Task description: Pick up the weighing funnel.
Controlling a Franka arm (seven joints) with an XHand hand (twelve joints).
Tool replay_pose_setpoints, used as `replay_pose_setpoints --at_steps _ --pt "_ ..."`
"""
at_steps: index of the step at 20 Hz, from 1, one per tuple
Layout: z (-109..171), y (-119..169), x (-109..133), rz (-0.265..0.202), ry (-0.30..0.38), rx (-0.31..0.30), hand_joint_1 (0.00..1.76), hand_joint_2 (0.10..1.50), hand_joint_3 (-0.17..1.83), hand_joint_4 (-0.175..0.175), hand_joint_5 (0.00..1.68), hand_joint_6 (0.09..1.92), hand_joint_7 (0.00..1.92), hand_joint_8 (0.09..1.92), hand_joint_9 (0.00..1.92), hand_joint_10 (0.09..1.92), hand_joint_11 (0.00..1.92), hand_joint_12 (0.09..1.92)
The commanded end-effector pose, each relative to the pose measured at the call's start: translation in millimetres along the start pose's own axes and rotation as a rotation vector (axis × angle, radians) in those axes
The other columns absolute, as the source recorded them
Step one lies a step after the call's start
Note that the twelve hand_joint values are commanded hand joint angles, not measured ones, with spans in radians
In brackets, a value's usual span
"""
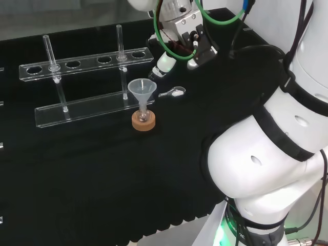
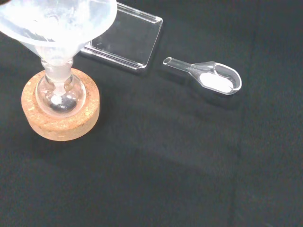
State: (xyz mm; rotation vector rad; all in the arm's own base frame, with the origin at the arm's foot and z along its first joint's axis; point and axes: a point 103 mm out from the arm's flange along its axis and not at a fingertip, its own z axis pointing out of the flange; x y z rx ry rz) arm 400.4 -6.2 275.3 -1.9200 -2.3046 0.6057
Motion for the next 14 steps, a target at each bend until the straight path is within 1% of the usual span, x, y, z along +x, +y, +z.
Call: replay_pose_setpoints --at_steps 1,11,14 --pt "3.7 -0.5 -15.5 0.008 0.038 -0.013 0.56 0.68 0.26 -0.021 0.22 0.09 0.06 0.68 0.40 0.71 0.30 1.44" --pt "19.9 7.8 -47.8 0.048 0.083 -0.018 0.55 0.70 0.28 -0.026 0.24 0.09 0.10 0.69 0.43 0.71 0.30 1.44" --pt "27.4 14.8 -51.7 0.056 0.078 -0.022 0.56 0.70 0.28 -0.029 0.26 0.09 0.13 0.70 0.45 0.69 0.31 1.43"
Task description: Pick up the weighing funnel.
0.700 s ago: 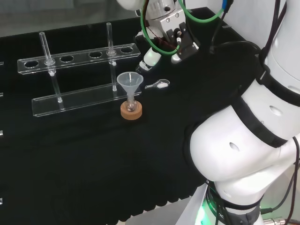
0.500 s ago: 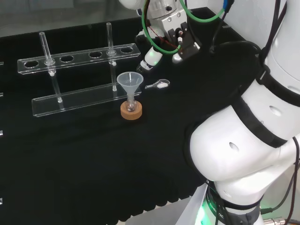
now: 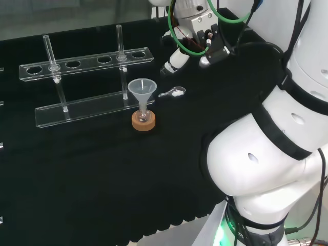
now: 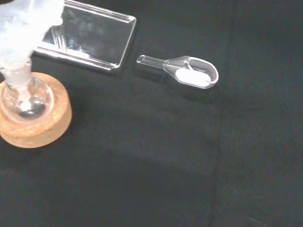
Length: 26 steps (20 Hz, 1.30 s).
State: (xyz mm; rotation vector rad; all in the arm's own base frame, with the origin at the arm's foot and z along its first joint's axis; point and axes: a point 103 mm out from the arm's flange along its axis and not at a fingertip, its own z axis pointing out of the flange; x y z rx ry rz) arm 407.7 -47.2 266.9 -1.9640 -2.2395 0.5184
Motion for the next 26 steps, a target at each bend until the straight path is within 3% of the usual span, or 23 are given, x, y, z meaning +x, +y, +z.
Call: replay_pose_setpoints --at_steps 1,8,20,26 --pt "13.1 13.5 -14.0 0.021 0.004 -0.012 0.57 0.70 0.28 -0.030 0.26 0.09 0.15 0.70 0.47 0.69 0.31 1.43" --pt "22.6 32.1 -22.8 0.034 -0.003 -0.007 0.60 0.70 0.31 -0.036 0.33 0.09 0.31 0.71 0.59 0.64 0.36 1.41" --pt "57.8 81.5 -53.1 0.045 0.010 0.067 0.68 0.68 0.32 -0.039 0.36 0.09 0.33 0.71 0.61 0.62 0.37 1.39" --pt "75.3 102.9 -51.4 0.032 0.018 0.097 0.69 0.67 0.33 -0.035 0.39 0.09 0.33 0.71 0.63 0.61 0.39 1.39"
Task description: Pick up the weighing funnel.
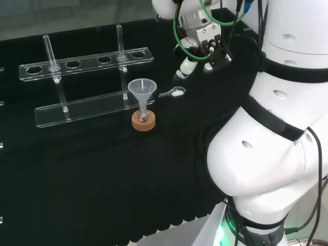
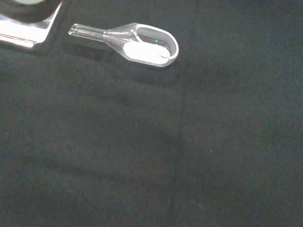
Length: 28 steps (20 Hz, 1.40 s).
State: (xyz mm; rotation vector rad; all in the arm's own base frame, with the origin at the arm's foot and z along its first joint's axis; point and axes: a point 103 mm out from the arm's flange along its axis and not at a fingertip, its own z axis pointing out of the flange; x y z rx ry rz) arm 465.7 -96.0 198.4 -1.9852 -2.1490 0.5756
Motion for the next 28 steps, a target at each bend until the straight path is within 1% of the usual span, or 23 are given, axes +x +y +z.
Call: replay_pose_setpoints --at_steps 1,3,7,13,16,20,28 --pt "22.9 37.2 -0.9 -0.014 0.009 0.036 0.70 0.67 0.33 -0.034 0.40 0.09 0.33 0.71 0.63 0.61 0.39 1.38" --pt "29.6 44.8 0.5 -0.021 0.051 0.043 0.70 0.67 0.34 -0.030 0.42 0.09 0.33 0.71 0.63 0.61 0.40 1.38" --pt "41.7 59.2 1.8 -0.018 0.060 0.051 0.73 0.66 0.37 -0.025 0.46 0.09 0.34 0.71 0.65 0.59 0.42 1.37" --pt "59.5 71.5 -0.1 -0.011 0.080 0.067 0.75 0.66 0.38 -0.024 0.49 0.09 0.36 0.71 0.66 0.59 0.43 1.37" --pt "67.9 75.7 0.5 -0.007 0.083 0.064 0.76 0.65 0.39 -0.026 0.51 0.09 0.36 0.71 0.66 0.58 0.43 1.37" --pt "74.1 78.8 -0.2 0.015 0.079 0.041 0.77 0.65 0.40 -0.026 0.53 0.09 0.37 0.71 0.67 0.58 0.43 1.36" --pt "79.4 80.9 0.7 0.020 0.069 0.050 0.79 0.64 0.42 -0.026 0.62 0.12 0.38 0.71 0.68 0.58 0.44 1.36"
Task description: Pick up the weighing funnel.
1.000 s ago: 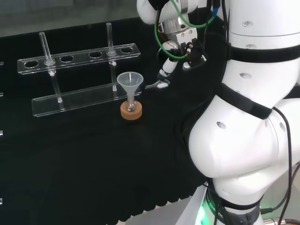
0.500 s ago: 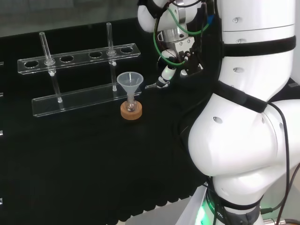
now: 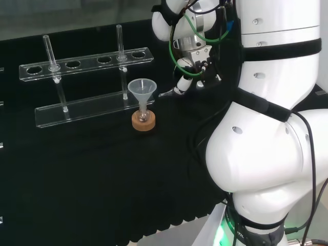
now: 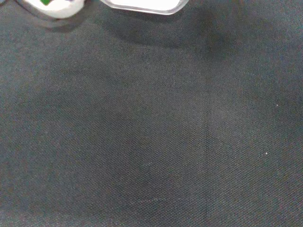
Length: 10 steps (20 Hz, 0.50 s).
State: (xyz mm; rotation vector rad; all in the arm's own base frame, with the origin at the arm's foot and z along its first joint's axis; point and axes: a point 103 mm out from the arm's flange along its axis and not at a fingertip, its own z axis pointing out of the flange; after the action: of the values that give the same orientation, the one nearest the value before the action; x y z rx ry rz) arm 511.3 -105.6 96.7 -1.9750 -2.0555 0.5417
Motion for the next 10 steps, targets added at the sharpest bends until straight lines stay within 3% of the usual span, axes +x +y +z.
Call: replay_pose_setpoints --at_steps 1,10 --pt "2.8 0.8 0.5 0.000 -0.006 0.004 0.80 0.64 0.42 -0.025 0.63 0.12 0.38 0.71 0.68 0.58 0.44 1.36" --pt "9.1 4.5 2.0 0.012 -0.024 -0.019 0.81 0.60 0.50 -0.026 0.57 0.28 0.39 0.69 0.70 0.54 0.44 1.35"
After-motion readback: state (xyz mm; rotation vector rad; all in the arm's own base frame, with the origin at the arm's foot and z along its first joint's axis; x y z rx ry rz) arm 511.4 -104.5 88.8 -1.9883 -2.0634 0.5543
